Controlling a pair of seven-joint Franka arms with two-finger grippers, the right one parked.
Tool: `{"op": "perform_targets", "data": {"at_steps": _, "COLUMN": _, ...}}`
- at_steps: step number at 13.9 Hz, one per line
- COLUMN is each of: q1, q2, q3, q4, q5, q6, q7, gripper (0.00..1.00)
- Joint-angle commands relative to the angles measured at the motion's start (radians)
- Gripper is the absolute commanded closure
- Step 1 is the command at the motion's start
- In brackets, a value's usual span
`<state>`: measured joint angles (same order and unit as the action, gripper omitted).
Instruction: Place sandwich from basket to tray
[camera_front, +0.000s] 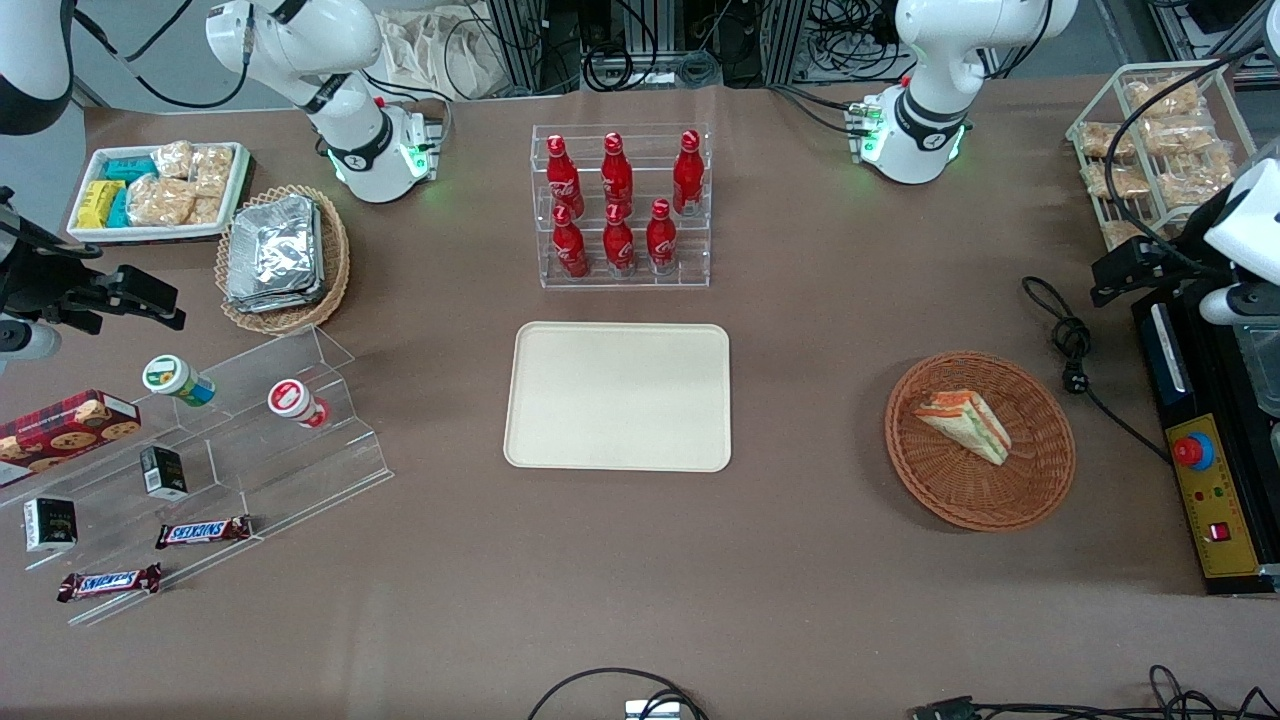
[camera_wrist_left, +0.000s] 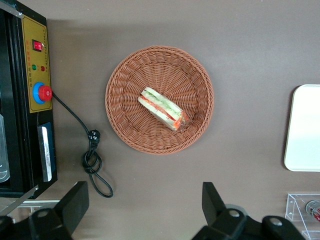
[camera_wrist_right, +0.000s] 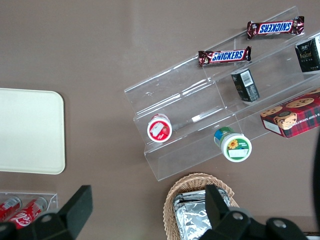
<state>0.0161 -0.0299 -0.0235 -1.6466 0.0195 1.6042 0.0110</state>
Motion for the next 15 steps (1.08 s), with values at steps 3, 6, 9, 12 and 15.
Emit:
{"op": "perform_targets", "data": {"at_steps": 3, "q1": 0.007, "q2": 0.015, "q3": -0.006, "q4": 0.027, "q5": -0.003, "q6": -0.023, "q7": 0.006, "gripper": 0.0}}
{"op": "perform_targets", "data": {"at_steps": 6, "q1": 0.002, "q2": 0.021, "q3": -0.006, "q4": 0.022, "q5": -0.001, "q6": -0.02, "q7": -0.005, "gripper": 0.0}}
{"op": "perform_targets", "data": {"at_steps": 9, "q1": 0.005, "q2": 0.024, "q3": -0.006, "q4": 0.017, "q5": -0.018, "q6": -0.021, "q7": -0.02, "gripper": 0.0}}
{"op": "perform_targets", "data": {"at_steps": 12, "q1": -0.008, "q2": 0.054, "q3": -0.013, "q4": 0.017, "q5": -0.018, "q6": -0.029, "q7": -0.117, "gripper": 0.0}}
{"op": "perform_targets", "data": {"at_steps": 15, "q1": -0.028, "q2": 0.096, "q3": -0.019, "q4": 0.016, "q5": -0.018, "q6": -0.029, "q7": -0.225, "gripper": 0.0}}
